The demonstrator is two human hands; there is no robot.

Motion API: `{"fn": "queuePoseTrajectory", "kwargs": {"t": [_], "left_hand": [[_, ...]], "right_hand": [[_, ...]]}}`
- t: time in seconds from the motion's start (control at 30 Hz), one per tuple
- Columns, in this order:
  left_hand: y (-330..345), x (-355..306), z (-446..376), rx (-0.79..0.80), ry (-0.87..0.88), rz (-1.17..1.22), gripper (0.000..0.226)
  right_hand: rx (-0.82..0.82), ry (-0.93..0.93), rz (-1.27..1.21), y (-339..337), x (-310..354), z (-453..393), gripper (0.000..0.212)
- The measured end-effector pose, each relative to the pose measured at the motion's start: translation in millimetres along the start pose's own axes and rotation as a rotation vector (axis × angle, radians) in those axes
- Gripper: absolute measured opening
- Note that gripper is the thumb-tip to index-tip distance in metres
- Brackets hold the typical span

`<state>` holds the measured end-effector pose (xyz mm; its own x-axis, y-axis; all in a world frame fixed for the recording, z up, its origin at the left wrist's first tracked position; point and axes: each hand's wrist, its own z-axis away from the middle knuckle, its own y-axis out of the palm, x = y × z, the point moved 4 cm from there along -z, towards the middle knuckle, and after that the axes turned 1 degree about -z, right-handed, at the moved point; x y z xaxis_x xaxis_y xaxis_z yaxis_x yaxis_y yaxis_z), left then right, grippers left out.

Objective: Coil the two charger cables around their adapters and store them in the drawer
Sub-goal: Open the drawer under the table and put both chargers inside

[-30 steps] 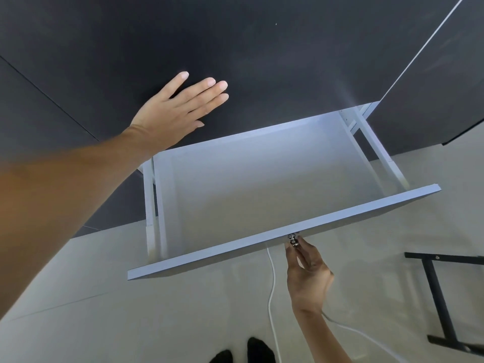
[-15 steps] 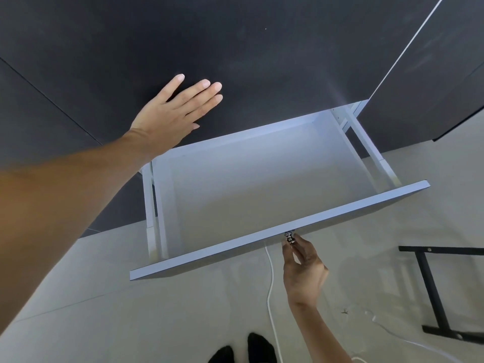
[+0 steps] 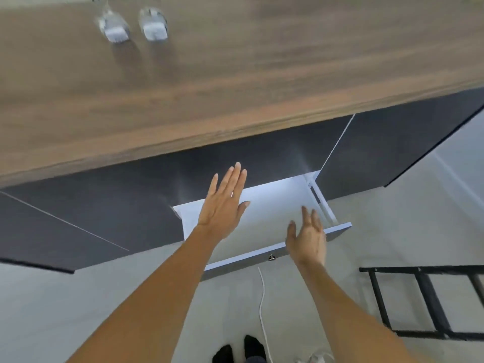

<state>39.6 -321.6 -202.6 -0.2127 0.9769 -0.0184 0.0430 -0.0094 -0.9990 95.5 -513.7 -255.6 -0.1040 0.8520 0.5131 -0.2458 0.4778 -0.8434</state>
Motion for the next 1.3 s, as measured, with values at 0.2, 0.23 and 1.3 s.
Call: {"fn": "queuePoseTrajectory", "kwargs": {"t": [0.2,0.23,1.3], "left_hand": [[-102,-27,37,-0.068,-0.111,0.126,0.064],[-115,-24,39,-0.072,-0.136,0.107,0.065],[-220,289,-114,-0.095,-0.532,0.176,0.068]], "right_hand": [[-0.069,-0.166,0.112,-135,71,13,0.056],[-0.088,-0.197,0.129,-152,83,13,0.056],[0.078,-0.696,0.171,-99,464,-164,0.065]]}}
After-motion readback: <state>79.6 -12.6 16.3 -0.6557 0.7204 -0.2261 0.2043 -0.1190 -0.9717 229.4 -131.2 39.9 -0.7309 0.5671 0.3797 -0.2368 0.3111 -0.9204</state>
